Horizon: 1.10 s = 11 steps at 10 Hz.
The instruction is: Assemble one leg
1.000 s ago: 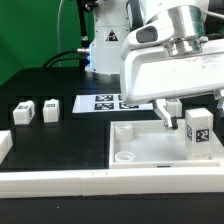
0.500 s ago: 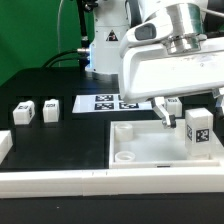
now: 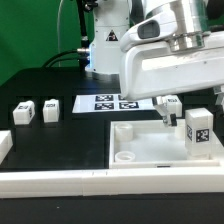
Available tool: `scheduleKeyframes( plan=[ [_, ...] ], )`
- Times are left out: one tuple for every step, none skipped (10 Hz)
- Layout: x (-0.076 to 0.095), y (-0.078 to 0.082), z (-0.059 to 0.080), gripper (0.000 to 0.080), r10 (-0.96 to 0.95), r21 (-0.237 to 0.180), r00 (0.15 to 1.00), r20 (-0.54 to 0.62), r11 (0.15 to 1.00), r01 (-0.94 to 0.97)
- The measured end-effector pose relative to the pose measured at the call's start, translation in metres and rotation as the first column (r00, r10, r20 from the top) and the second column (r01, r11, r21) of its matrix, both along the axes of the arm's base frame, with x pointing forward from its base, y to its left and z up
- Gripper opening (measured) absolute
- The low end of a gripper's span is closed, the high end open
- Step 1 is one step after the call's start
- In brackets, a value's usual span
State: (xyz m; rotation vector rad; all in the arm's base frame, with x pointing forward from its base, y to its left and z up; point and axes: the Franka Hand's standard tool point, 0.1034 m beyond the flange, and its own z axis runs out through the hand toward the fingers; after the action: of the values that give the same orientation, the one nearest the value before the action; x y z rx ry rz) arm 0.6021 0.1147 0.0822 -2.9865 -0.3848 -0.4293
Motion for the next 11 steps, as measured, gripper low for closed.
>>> scheduleKeyframes(
  plan=[
    [-0.001, 0.003, 0.001, 0.0649, 0.006, -0.004, 0.995, -0.099, 1.0, -0.007],
    [-0.002, 0.005, 0.002, 0.0649, 0.01, -0.007, 0.985, -0.174, 1.0, -0.011],
    [-0.005, 0.005, 0.003, 0.0649, 0.007, -0.013, 0.963, -0.271, 1.0, -0.011],
    [0.002, 0.005, 0.006, 0.0649, 0.006, -0.011, 0.959, -0.284, 1.0, -0.01],
    [0.002, 0.006, 0.004, 0.0649, 0.006, -0.011, 0.961, -0.278, 1.0, -0.01],
    [0.001, 0.006, 0.004, 0.0649, 0.007, -0.011, 0.96, -0.279, 1.0, -0.01],
    [0.001, 0.006, 0.004, 0.0649, 0.006, -0.011, 0.96, -0.279, 1.0, -0.01],
    [0.002, 0.007, 0.004, 0.0649, -0.018, -0.011, 0.96, -0.281, 1.0, 0.015],
    [0.002, 0.012, 0.005, 0.0649, -0.079, -0.012, 0.956, -0.282, 0.997, 0.078],
    [0.005, 0.01, 0.006, 0.0649, -0.098, -0.013, 0.954, -0.283, 0.995, 0.098],
    [0.007, 0.005, 0.004, 0.0649, -0.106, -0.015, 0.955, -0.278, 0.994, 0.106]
  ],
)
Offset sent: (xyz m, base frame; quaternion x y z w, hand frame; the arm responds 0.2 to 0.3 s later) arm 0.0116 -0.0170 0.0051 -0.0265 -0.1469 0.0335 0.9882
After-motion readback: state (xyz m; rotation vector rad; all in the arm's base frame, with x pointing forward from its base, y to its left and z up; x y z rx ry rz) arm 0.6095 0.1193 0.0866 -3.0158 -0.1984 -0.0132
